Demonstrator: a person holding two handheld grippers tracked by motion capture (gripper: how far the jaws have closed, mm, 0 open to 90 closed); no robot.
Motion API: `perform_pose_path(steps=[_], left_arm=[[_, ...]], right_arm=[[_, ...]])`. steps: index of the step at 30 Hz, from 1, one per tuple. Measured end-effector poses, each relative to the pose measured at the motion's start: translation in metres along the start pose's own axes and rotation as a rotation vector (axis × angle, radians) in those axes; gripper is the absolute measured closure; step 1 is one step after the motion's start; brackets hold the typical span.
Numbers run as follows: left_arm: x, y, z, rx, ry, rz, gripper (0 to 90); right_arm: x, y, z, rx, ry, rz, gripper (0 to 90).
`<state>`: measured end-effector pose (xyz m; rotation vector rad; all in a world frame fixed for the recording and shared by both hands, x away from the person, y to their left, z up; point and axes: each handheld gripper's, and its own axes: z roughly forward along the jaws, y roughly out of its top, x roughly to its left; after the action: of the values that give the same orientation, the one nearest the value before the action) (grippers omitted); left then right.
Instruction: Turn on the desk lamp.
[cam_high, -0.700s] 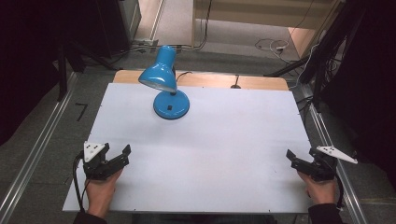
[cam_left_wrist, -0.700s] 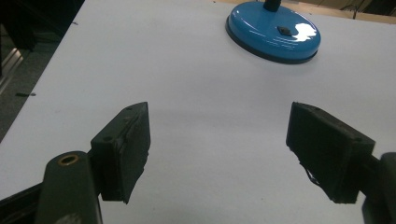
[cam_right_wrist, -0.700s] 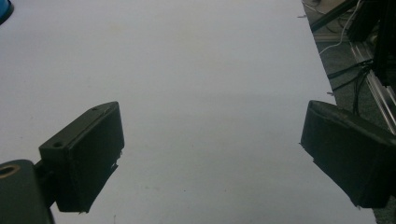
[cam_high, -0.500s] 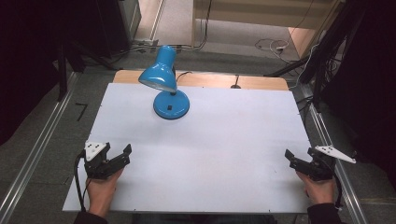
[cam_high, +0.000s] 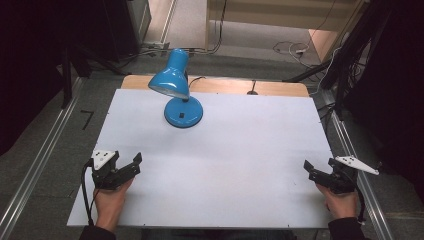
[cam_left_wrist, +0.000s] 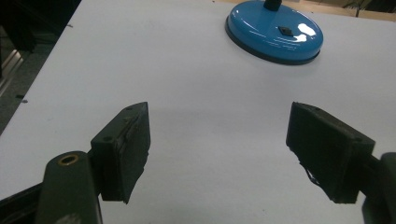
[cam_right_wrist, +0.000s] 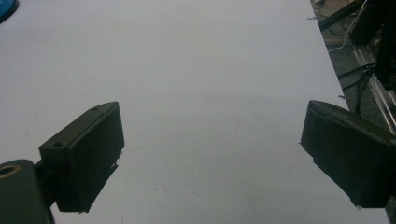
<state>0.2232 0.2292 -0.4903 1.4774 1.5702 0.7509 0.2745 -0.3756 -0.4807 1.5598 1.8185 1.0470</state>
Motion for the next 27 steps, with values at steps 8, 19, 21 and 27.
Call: perform_pose_path(steps=[8,19,21,27], left_arm=[[-0.002,0.002,0.003,0.001,0.0,-0.002,22.2],[-0.008,0.005,0.008,0.003,-0.009,0.005,22.4],[-0.008,0.005,0.01,0.0,-0.007,0.007,22.8],[-0.01,0.008,0.015,0.004,-0.013,0.005,22.8]], right_arm=[[0.0,0.0,0.0,0.003,-0.003,0.003,4.8],[0.0,-0.001,0.001,0.0,0.0,0.001,5.5],[0.0,-0.001,0.001,0.0,0.001,0.0,5.5],[0.0,-0.001,0.001,-0.001,-0.001,-0.003,5.5]])
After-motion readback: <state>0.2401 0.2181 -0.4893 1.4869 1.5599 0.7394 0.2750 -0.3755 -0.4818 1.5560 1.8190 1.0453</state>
